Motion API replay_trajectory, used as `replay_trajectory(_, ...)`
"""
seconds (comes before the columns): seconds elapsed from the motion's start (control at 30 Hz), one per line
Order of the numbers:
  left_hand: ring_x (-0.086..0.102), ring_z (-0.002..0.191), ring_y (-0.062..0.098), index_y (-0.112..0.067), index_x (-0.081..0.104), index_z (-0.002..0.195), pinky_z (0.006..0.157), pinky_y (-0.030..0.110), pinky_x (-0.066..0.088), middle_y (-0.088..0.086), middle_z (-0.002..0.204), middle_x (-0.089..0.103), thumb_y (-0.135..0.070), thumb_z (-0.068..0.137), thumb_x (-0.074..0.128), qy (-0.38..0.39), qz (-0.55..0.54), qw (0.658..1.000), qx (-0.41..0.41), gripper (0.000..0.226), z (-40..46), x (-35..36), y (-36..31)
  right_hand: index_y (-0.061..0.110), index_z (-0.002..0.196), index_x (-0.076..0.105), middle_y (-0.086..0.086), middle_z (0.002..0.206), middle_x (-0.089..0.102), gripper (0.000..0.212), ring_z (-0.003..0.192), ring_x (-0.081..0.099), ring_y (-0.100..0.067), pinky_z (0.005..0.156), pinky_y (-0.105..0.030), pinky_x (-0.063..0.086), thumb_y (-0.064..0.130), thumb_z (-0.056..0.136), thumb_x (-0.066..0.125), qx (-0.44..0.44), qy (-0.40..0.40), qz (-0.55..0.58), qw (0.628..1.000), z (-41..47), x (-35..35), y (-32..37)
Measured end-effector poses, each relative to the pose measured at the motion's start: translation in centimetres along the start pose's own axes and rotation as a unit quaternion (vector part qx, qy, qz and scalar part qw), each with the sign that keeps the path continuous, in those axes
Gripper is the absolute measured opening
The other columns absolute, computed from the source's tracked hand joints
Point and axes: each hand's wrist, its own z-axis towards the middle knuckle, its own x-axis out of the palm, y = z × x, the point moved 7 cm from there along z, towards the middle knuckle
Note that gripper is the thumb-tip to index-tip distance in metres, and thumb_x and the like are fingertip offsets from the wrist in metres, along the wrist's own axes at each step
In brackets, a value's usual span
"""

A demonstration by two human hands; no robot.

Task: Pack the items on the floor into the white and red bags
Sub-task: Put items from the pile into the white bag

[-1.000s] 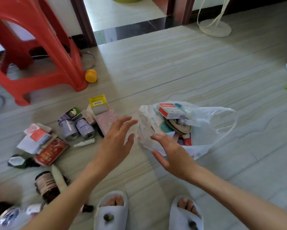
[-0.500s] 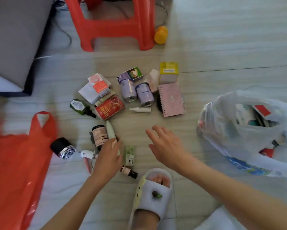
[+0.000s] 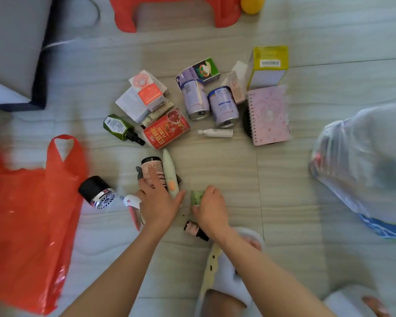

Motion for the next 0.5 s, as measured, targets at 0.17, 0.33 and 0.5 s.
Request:
replay_trajectory(0.17, 0.034, 0.116, 0.041, -0.020, -0.001, 0.147, 0.089, 0.046, 0.039, 0.021, 0.145, 0.012, -0.038, 0.074, 0.068, 0.013, 0.039, 0.998, 0.047, 0.102, 0.5, 0.3, -0.4, 0.002, 0.120, 0.040, -0.016, 0.123, 0.046, 0.037, 0.113, 0.045, -0.029, 0.095, -0.032, 0.037, 0.009, 0.085, 0.052, 0.045, -0.029, 0.061, 0.997, 0.1, -0.5, -1.8)
replay_trajectory(0.33, 0.035, 0.117, 0.038, -0.026, -0.003, 0.147, 0.093, 0.045, 0.037, 0.020, 0.142, 0.018, -0.034, 0.070, 0.072, 0.044, 0.021, 0.996, 0.078, 0.108, 0.7, 0.2, 0.2, 0.000, 0.117, 0.045, -0.015, 0.120, 0.048, 0.035, 0.110, 0.046, -0.028, 0.089, -0.029, 0.037, 0.010, 0.085, 0.054, 0.055, -0.023, 0.122, 0.991, -0.2, -1.5, -3.9)
replay_trajectory(0.5, 0.034, 0.124, 0.036, -0.032, -0.003, 0.146, 0.095, 0.047, 0.039, 0.018, 0.143, 0.021, -0.033, 0.066, 0.073, 0.080, -0.028, 0.989, 0.118, 0.111, -1.0, 0.7, 0.1, 0.006, 0.111, 0.048, -0.002, 0.096, 0.052, 0.029, 0.084, 0.048, -0.016, 0.063, -0.020, 0.029, 0.012, 0.085, 0.058, 0.036, -0.066, 0.222, 0.972, -2.0, -6.4, -4.9)
